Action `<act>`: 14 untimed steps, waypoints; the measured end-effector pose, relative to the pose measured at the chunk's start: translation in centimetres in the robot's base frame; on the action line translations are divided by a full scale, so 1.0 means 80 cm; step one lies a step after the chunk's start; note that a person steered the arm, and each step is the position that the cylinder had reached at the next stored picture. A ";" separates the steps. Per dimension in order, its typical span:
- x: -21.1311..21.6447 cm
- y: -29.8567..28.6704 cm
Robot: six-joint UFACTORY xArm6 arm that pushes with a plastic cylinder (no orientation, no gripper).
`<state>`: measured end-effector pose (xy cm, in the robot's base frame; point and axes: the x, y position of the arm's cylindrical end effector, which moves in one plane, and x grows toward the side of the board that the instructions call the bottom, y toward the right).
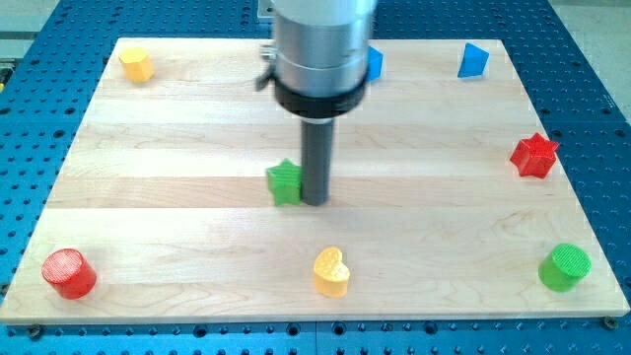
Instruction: Slide the green star parallel to the left of the red star
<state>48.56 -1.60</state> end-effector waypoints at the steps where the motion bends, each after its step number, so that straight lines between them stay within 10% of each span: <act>1: -0.005 -0.044; 7: -0.084 -0.138; 14: -0.005 -0.205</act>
<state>48.16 -17.99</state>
